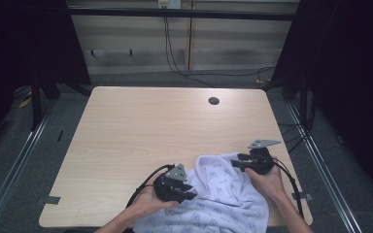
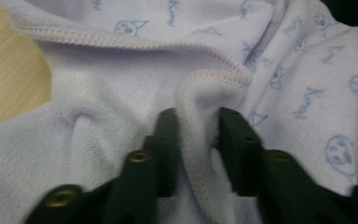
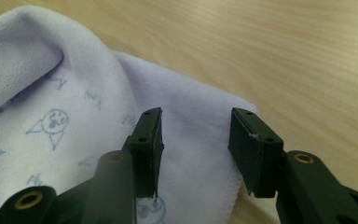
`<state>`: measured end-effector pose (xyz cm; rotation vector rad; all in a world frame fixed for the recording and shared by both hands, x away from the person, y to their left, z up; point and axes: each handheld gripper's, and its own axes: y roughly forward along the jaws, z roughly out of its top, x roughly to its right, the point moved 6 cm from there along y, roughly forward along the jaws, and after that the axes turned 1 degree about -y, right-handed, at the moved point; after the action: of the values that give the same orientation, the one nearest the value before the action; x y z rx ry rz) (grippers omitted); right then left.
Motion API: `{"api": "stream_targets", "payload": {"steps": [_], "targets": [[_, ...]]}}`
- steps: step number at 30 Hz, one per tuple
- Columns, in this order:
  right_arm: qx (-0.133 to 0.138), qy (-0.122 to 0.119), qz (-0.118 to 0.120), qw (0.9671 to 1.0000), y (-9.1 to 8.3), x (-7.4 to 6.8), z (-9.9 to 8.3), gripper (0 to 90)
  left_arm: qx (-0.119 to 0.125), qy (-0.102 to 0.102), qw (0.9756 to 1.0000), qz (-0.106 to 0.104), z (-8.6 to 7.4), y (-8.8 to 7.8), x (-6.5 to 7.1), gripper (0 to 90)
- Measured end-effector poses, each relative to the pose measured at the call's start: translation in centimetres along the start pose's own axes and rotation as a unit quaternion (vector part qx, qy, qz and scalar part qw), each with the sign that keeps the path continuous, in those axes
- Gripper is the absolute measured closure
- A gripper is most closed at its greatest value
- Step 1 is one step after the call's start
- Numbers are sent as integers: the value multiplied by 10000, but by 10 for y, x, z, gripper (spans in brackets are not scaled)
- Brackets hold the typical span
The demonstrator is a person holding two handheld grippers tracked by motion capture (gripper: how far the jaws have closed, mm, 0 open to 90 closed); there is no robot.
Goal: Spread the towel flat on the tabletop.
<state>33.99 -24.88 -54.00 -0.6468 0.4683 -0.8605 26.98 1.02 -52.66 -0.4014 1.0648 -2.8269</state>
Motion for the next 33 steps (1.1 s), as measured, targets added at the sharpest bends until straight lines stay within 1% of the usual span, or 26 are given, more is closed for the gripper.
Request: {"api": "stream_targets", "payload": {"steps": [1,3,4,5,6,7,8,9,11,12,13,14,15,16,17,18,19,22,24,25,27,29,30,31,32,33], "targets": [[57,33,-24,10000,-2,2,2,541,154,-94,9998,-1,2,-4,-1,830],[158,103,-58,9998,-6,6,5,537,425,-284,9987,-43,6,-12,-5,848],[208,143,-96,9996,-8,9,6,535,527,-336,9980,28,7,-18,-10,852],[252,175,-122,9995,-9,12,7,531,684,-422,9967,69,9,-24,-14,854],[278,206,-122,9993,-9,14,8,530,785,-500,9956,128,10,-31,-19,853],[270,222,-129,9993,-8,16,9,530,914,-534,9942,205,12,-39,-25,854],[242,227,-102,9994,-6,17,10,530,1069,-617,9919,306,13,-46,-31,854],[207,224,-77,9995,-3,17,11,529,1129,-714,9904,364,12,-52,-36,854],[219,247,43,9994,4,15,16,528,1252,-780,9875,562,12,-65,-46,853],[228,247,96,9994,6,14,18,523,1392,-848,9845,642,12,-71,-51,852],[175,300,150,9993,9,13,20,511,1494,-945,9819,684,11,-77,-56,851],[97,266,186,9994,11,13,22,514,1531,-1005,9802,750,10,-82,-61,851],[117,241,161,9995,13,13,23,520,1550,-1026,9788,856,8,-87,-66,851],[104,262,167,9995,15,13,24,524,1597,-1069,9769,938,6,-91,-70,851],[29,268,141,9995,18,13,23,530,1637,-1111,9753,983,4,-95,-74,851],[-18,167,66,9998,20,12,21,534,1676,-1165,9735,1033,2,-99,-78,851],[-45,108,3,9999,21,11,20,530,1704,-1186,9724,1068,0,-103,-80,851],[-3,188,-35,9998,19,12,20,524,1780,-1275,9688,1161,-3,-110,-86,850],[-60,199,-56,9998,21,13,18,529,1776,-1318,9675,1227,-5,-112,-89,850],[-91,201,-62,9997,22,13,17,532,1789,-1334,9670,1227,-6,-112,-90,849],[-68,129,-65,9999,23,10,16,567,1738,-1308,9678,1263,-7,-111,-92,848],[-124,63,33,9999,22,6,15,706,1726,-1317,9679,1267,-8,-111,-92,848],[-108,68,54,9999,21,5,14,756,1734,-1327,9673,1293,-8,-112,-92,848],[-63,141,169,9997,19,4,15,801,1765,-1331,9668,1281,-8,-114,-92,849],[-34,190,228,9996,16,3,15,821,1812,-1348,9655,1298,-8,-117,-92,850],[54,209,234,9995,11,4,17,831,1867,-1364,9644,1285,-7,-119,-92,851]]}}
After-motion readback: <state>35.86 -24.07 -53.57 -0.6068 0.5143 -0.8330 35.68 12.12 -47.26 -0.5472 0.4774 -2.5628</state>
